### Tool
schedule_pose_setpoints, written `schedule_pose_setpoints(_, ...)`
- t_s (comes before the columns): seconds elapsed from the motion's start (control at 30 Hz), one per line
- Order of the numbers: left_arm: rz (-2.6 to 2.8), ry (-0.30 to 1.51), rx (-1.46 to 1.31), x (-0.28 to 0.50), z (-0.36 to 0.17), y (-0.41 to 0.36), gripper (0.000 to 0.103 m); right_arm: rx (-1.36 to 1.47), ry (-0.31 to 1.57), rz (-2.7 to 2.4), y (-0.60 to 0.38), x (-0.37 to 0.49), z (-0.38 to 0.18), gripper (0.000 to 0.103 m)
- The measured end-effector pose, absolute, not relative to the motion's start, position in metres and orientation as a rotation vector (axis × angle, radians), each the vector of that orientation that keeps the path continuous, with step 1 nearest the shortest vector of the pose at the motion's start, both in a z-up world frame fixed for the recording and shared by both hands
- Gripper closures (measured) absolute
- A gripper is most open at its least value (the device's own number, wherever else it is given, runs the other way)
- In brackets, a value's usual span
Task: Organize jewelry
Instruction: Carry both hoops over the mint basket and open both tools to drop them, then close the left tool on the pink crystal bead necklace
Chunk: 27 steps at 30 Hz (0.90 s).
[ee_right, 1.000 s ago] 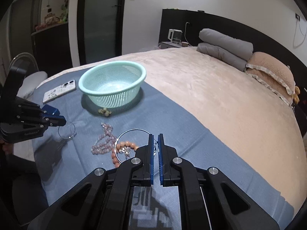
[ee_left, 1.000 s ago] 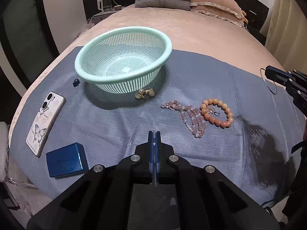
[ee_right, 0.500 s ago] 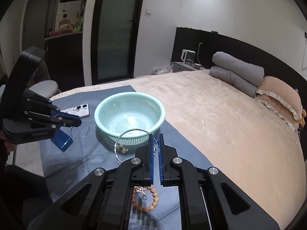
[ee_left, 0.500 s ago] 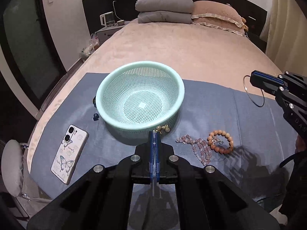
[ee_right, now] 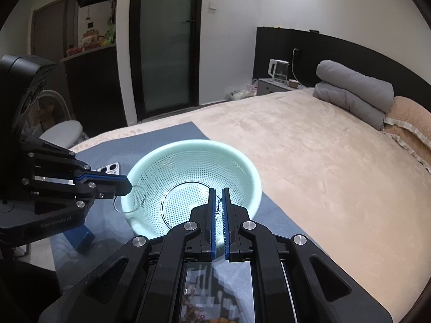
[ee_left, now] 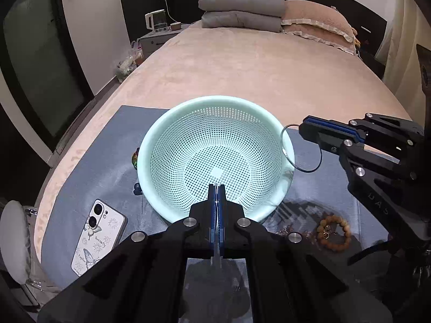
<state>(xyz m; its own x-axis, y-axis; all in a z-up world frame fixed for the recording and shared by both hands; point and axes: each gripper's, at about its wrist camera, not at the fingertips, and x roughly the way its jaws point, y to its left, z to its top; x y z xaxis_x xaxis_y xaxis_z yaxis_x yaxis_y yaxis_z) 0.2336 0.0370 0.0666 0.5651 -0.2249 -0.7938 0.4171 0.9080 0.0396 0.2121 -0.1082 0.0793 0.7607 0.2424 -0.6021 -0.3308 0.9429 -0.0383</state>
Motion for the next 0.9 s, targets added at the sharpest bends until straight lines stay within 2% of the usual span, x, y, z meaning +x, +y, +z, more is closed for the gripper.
schedule_pose_setpoints(0.3,-0.409,0.943,0.213,0.253,0.035,0.043,0.101,-0.144,0.704,0.297,-0.097,0.234,0.045,0.098)
schedule_pose_setpoints(0.43,-0.421,0.927,0.197,0.25,0.037,0.049,0.1,-0.143,0.711,0.276,-0.098,0.237,0.041,0.094)
schedule_pose_setpoints(0.47,-0.434,0.912,0.192,0.248,0.039,0.051,0.092,-0.145,0.704,0.26,-0.099,0.236,0.042,0.082)
schedule_pose_setpoints(0.5,-0.426,0.895,0.192,0.246,0.042,0.054,0.071,-0.144,0.696,0.245,-0.101,0.234,0.044,0.069)
schedule_pose_setpoints(0.53,-0.402,0.88,0.193,0.245,0.046,0.057,0.059,-0.144,0.679,0.231,-0.102,0.232,0.047,0.046)
schedule_pose_setpoints(0.57,-0.382,0.861,0.191,0.244,0.05,0.061,0.044,-0.145,0.654,0.22,-0.104,0.229,0.051,0.037)
schedule_pose_setpoints(0.6,-0.372,0.847,0.178,0.242,0.054,0.066,0.04,-0.144,0.634,0.203,-0.106,0.225,0.055,0.033)
schedule_pose_setpoints(0.63,-0.369,0.842,0.161,0.24,0.059,0.071,0.038,-0.143,0.624,0.182,-0.109,0.223,0.059,0.021)
schedule_pose_setpoints(0.67,-0.363,0.84,0.147,0.238,0.062,0.075,0.031,-0.142,0.612,0.167,-0.111,0.219,0.063,0.017)
schedule_pose_setpoints(0.7,-0.35,0.831,0.141,0.236,0.066,0.079,0.025,-0.139,0.607,0.163,-0.114,0.217,0.067,0.017)
schedule_pose_setpoints(0.73,-0.336,0.821,0.141,0.232,0.069,0.082,0.023,-0.136,0.607,0.161,-0.117,0.213,0.07,0.017)
schedule_pose_setpoints(0.8,-0.319,0.808,0.148,0.224,0.074,0.086,0.01,-0.138,0.606,0.154,-0.123,0.207,0.075,0.017)
schedule_pose_setpoints(0.9,-0.317,0.788,0.163,0.209,0.08,0.087,0.008,-0.142,0.605,0.151,-0.131,0.194,0.081,0.017)
